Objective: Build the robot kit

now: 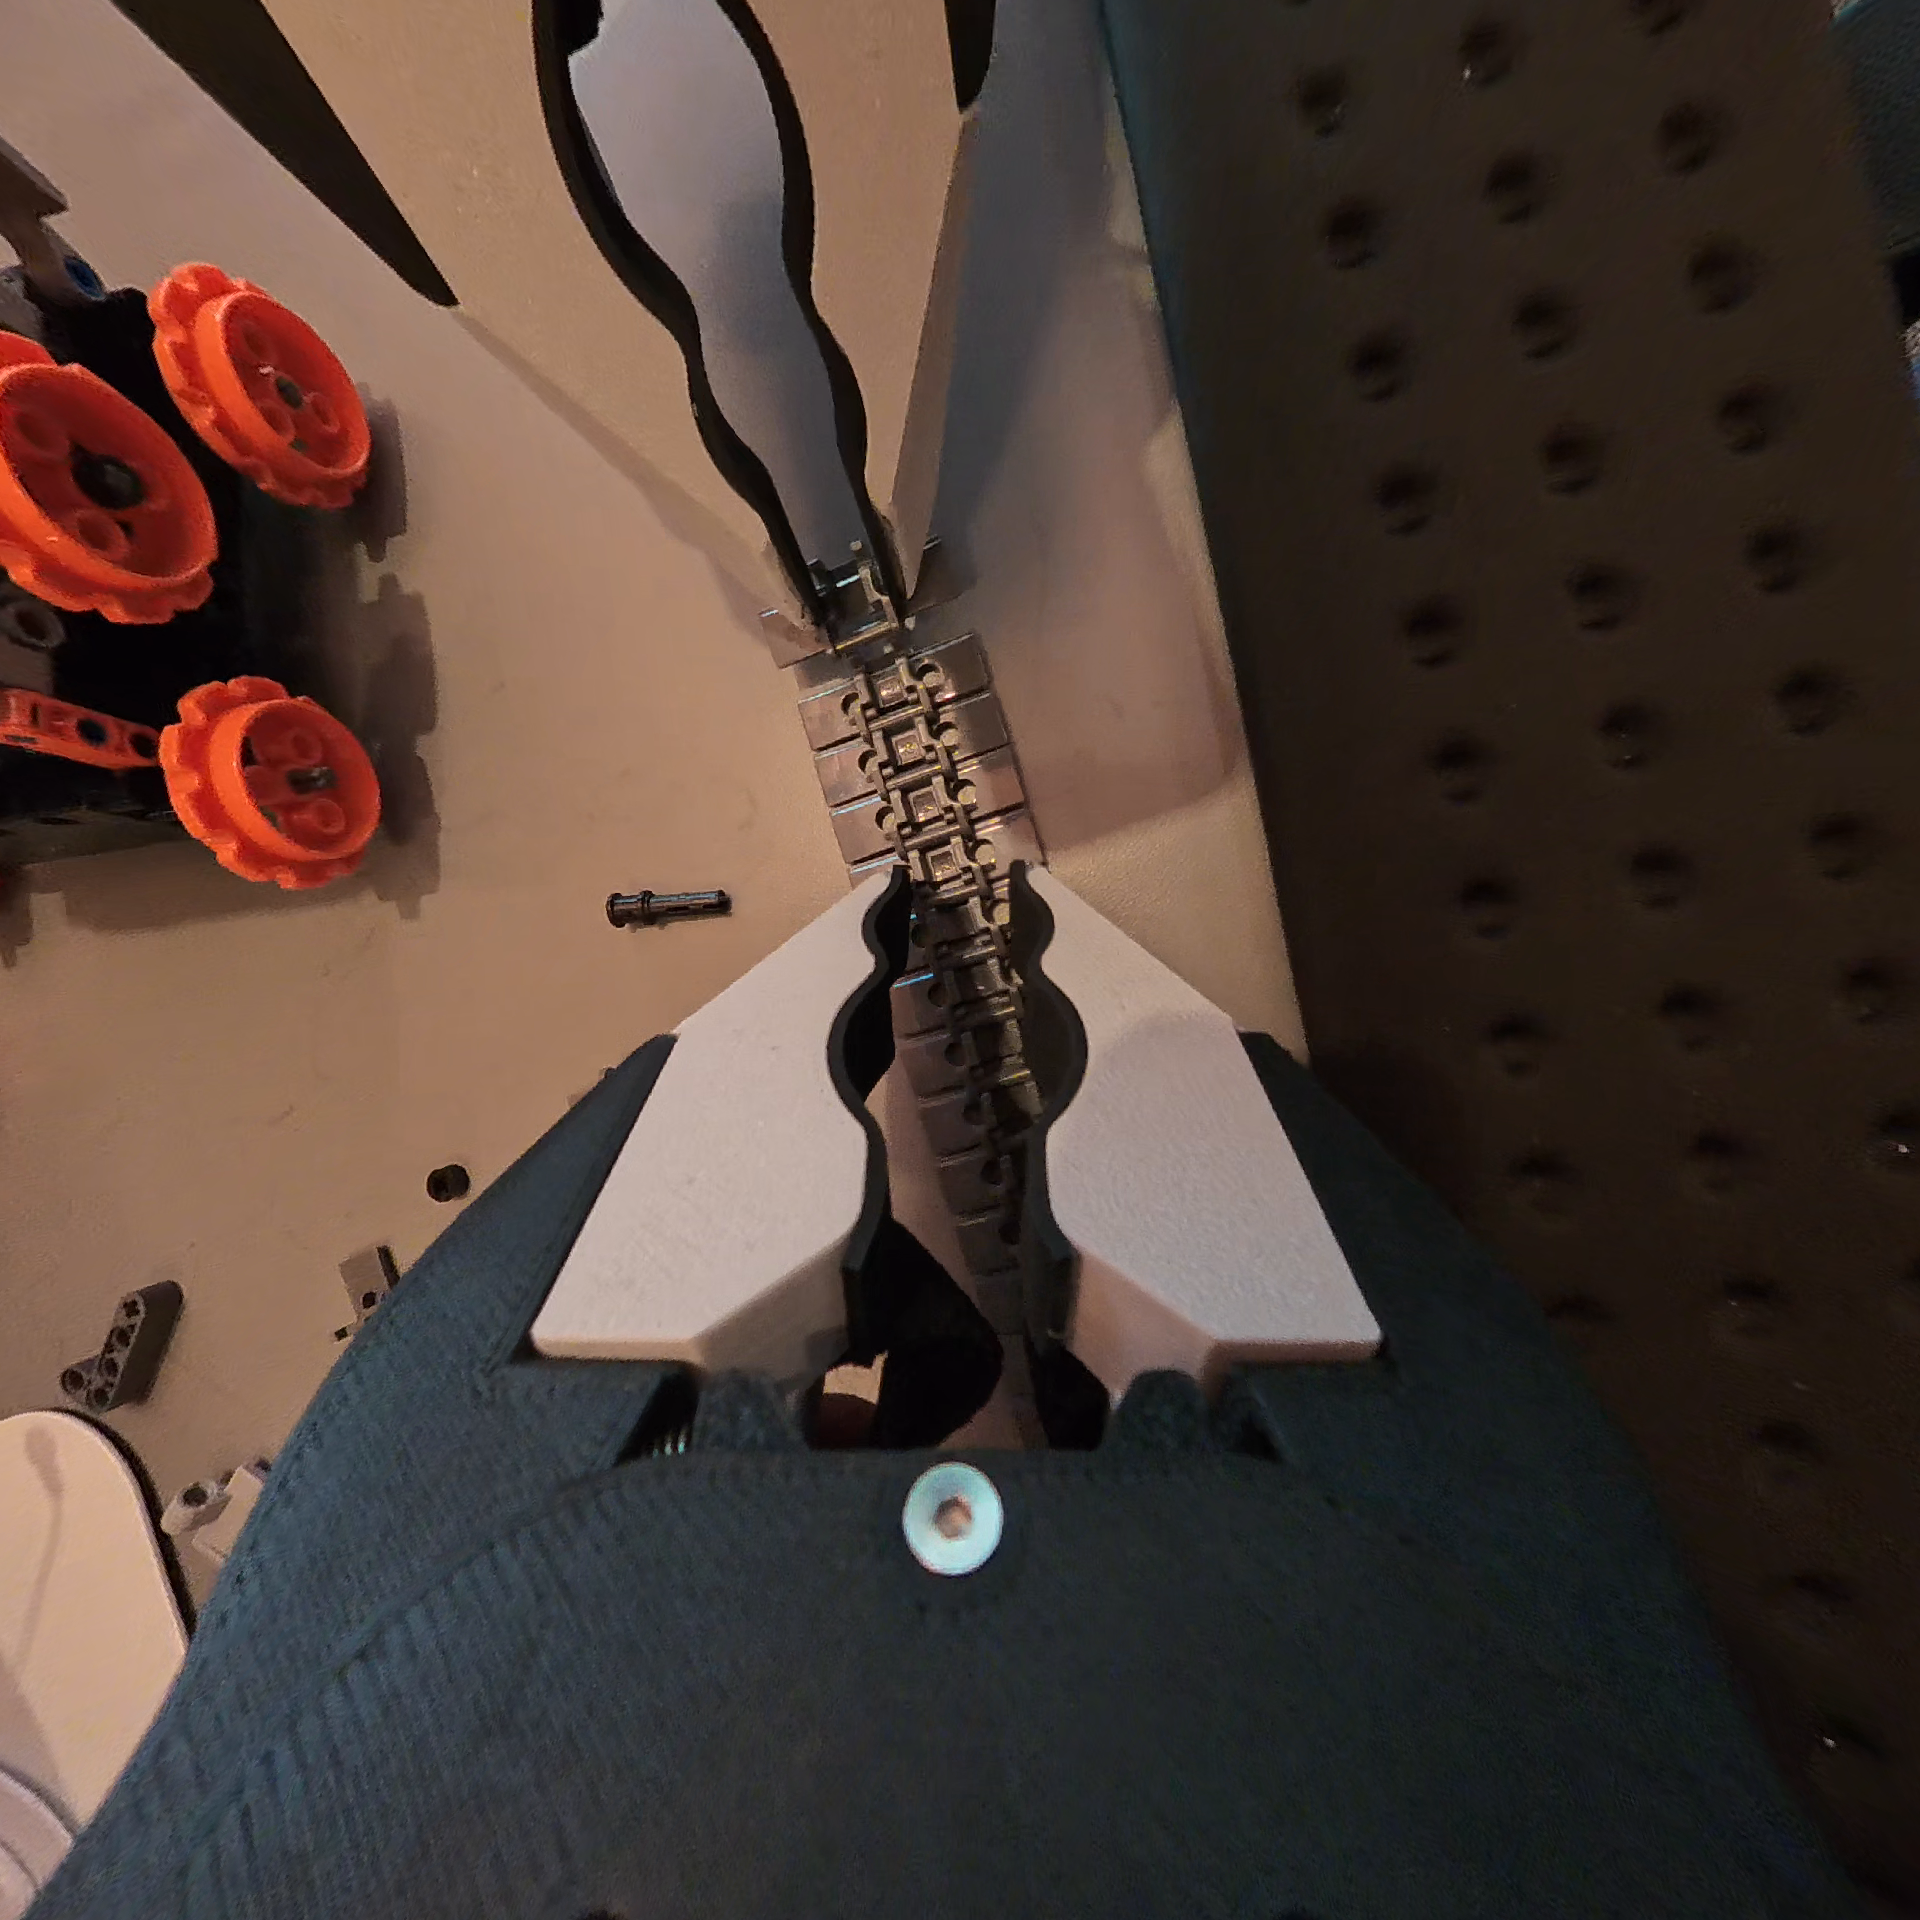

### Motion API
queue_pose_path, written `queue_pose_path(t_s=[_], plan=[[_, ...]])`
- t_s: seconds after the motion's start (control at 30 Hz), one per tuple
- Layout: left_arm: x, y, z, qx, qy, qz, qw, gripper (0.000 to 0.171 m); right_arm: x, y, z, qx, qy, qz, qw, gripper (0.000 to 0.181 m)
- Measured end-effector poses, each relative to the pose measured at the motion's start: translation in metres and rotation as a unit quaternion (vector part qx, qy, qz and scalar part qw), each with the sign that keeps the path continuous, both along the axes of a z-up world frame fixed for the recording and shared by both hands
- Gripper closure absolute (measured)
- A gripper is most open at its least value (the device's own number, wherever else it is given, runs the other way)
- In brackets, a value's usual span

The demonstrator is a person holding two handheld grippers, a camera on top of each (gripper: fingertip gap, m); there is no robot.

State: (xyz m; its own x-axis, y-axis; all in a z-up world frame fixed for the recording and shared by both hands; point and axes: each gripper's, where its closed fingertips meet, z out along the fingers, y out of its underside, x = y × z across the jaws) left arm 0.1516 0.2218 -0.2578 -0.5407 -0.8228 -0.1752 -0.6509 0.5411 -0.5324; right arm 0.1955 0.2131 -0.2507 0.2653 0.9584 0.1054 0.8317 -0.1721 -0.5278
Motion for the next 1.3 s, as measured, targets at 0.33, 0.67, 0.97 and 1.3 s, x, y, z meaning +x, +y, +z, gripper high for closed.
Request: queue_pose_path(t_s=[0.33, 0.67, 0.97, 1.3], plan=[[0.001, 0.002, -0.001, -0.004, 0.000, 0.002, 1.000, 0.152, -0.003, 0.000, -0.003, -0.013, 0.001, 0.003, 1.000, 0.171], [0.001, 0.001, -0.001, 0.000, 0.000, 0.001, 1.000, 0.152, -0.004, -0.002, 0.001, -0.009, -0.031, 0.006, 0.999, 0.171], [0.002, -0.001, -0.002, -0.003, 0.001, -0.001, 1.000, 0.153, -0.002, -0.003, -0.006, -0.013, -0.070, 0.003, 0.997, 0.171], [0.002, -0.001, -0.001, -0.001, 0.000, -0.002, 1.000, 0.153, -0.011, -0.002, 0.009, 0.008, 0.007, -0.006, 1.000, 0.181]])
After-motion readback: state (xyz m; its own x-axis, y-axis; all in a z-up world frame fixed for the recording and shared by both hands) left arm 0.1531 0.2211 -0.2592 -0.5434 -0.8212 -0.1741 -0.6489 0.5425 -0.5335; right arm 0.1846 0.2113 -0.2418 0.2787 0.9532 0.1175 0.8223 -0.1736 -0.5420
